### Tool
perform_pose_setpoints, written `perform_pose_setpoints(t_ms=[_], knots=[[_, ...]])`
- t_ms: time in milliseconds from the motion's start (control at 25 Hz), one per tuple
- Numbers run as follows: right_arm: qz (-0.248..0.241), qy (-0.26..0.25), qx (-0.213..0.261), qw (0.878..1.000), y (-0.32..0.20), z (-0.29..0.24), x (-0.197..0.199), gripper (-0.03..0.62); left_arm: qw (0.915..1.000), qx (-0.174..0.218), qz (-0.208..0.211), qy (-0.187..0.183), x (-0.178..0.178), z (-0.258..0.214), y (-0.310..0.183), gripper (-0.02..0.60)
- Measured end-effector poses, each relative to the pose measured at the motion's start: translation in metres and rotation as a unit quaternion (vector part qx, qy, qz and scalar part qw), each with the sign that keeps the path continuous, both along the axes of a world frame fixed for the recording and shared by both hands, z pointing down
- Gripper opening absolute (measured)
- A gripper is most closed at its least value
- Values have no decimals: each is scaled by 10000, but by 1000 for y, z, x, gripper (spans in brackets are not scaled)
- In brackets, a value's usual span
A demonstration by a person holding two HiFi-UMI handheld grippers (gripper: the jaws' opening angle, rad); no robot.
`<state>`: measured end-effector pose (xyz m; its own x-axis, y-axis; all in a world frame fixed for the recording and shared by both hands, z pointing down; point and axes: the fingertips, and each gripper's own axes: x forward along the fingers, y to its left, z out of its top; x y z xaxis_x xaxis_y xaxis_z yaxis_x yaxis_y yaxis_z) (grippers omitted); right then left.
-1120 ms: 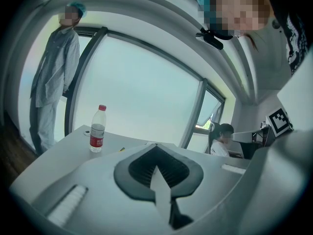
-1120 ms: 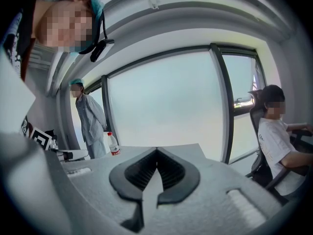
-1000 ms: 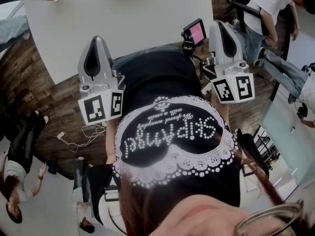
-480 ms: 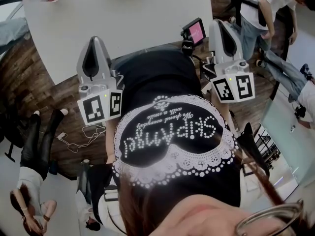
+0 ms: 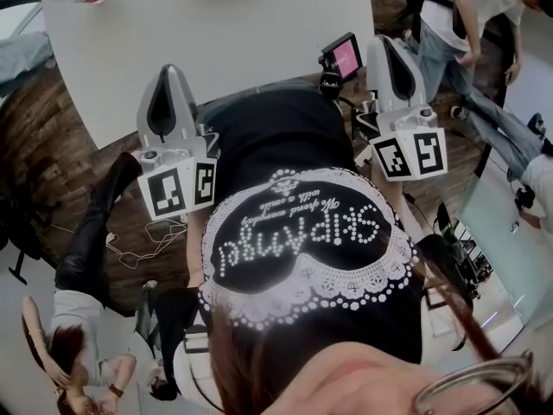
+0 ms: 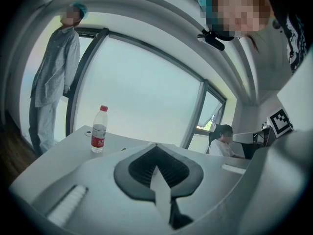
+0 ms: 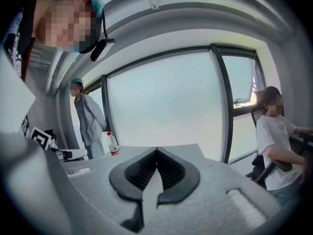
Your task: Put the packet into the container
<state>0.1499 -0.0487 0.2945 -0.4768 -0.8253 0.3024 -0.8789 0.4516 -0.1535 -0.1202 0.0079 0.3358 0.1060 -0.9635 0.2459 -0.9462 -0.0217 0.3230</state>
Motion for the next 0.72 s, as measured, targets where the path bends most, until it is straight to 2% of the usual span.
perform_pose_setpoints(t_ms=[720], knots=[[-38,4,-11,10000,0,2,-3,-5,10000,-7,-9,-20,-1,1,0,3]])
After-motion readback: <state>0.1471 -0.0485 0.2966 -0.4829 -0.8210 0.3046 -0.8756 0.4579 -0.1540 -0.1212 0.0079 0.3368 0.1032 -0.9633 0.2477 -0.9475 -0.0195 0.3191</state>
